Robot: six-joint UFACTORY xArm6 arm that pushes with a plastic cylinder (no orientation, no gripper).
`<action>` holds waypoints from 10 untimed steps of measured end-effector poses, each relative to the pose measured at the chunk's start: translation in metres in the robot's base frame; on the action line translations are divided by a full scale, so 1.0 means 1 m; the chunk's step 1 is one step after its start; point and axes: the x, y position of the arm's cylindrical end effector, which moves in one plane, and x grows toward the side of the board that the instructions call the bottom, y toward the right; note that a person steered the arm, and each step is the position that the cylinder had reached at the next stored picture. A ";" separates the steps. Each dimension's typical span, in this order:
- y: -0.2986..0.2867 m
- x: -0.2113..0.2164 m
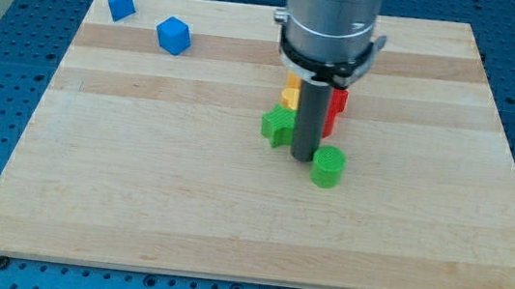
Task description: Move green circle right diagonally towards red circle
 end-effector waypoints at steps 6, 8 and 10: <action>0.045 0.061; 0.036 0.073; 0.047 0.081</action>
